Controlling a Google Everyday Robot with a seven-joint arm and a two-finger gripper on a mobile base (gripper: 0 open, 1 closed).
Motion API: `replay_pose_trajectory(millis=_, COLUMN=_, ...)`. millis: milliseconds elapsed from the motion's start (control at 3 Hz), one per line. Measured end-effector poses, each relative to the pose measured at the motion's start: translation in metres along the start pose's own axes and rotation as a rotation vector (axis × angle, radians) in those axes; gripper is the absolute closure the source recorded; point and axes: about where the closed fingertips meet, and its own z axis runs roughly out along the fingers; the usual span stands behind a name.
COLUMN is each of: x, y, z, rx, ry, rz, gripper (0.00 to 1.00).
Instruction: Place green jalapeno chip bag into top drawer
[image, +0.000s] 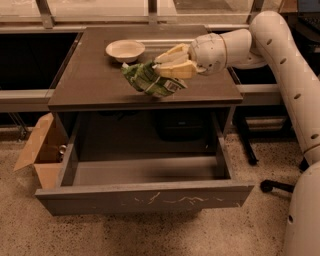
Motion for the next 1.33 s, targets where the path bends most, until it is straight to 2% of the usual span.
replay_pose_trajectory(millis=333, x=-0.005, y=0.013, z=0.013, rx=-0.058, ry=0.020, rz=-0.015, gripper=1.00)
replay_pose_trajectory(millis=667, x=-0.017, y=0.063, z=0.039, rx=-0.190, ry=0.132, rz=-0.067, gripper=1.00)
replay_pose_trajectory(millis=1000, x=0.000, y=0.095, z=0.049, rx=-0.244, ry=0.229, rz=-0.059, gripper=1.00)
replay_pose_trajectory(millis=1333, x=0.027, y=0.102, z=0.047, rx=-0.247, ry=0.282, rz=-0.037, gripper=1.00)
